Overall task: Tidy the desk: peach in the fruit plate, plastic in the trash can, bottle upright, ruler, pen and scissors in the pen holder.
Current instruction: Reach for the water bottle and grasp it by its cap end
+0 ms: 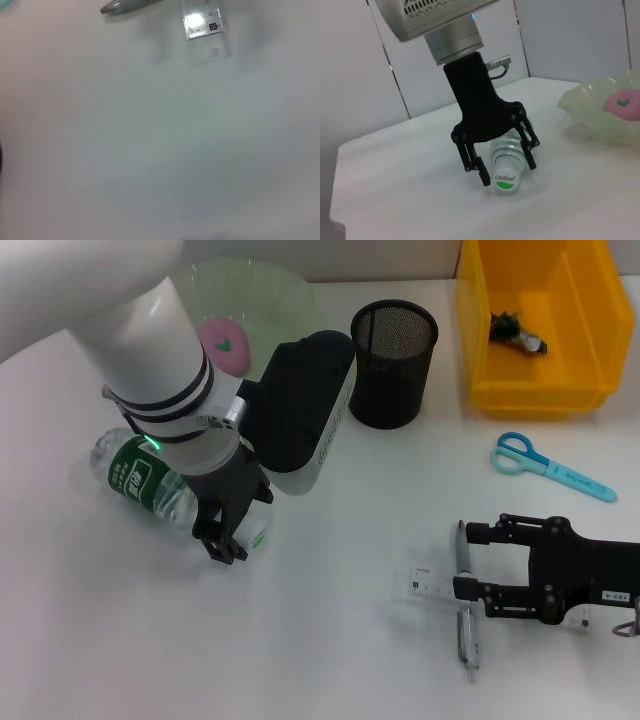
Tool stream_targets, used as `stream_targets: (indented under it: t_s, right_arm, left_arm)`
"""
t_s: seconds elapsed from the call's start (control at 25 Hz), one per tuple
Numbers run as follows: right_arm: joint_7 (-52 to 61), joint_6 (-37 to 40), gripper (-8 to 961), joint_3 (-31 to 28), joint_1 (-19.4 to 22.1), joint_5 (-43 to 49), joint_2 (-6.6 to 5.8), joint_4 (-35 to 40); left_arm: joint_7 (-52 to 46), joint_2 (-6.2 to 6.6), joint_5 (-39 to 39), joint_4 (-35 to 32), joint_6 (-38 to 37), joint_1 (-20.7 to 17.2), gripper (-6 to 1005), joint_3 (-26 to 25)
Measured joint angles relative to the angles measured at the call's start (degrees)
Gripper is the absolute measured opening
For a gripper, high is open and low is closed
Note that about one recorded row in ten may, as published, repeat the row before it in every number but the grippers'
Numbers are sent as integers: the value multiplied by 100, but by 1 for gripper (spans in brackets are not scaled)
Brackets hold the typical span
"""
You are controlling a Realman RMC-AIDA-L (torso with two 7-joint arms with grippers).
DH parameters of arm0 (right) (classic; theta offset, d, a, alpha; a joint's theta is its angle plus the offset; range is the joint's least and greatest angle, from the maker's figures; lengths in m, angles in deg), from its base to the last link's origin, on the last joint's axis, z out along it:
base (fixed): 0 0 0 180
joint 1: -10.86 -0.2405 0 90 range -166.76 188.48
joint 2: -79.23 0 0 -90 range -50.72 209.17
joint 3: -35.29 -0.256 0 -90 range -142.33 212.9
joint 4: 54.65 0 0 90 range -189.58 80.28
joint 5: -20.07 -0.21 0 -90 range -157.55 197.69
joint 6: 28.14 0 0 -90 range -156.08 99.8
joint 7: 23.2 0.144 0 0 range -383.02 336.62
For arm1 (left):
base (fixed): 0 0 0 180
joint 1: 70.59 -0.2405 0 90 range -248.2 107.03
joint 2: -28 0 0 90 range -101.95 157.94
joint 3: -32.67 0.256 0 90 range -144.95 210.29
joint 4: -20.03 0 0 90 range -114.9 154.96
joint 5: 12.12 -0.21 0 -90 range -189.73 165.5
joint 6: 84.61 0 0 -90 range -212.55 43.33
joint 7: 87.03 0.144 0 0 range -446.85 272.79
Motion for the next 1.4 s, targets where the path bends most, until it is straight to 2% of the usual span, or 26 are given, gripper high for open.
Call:
stream_targets:
  t_s: [1.4]
  right_arm:
    - [42,-9,744,0,-31,0,14,13]
  left_arm:
    - [34,0,-26,10,53,0,665,9]
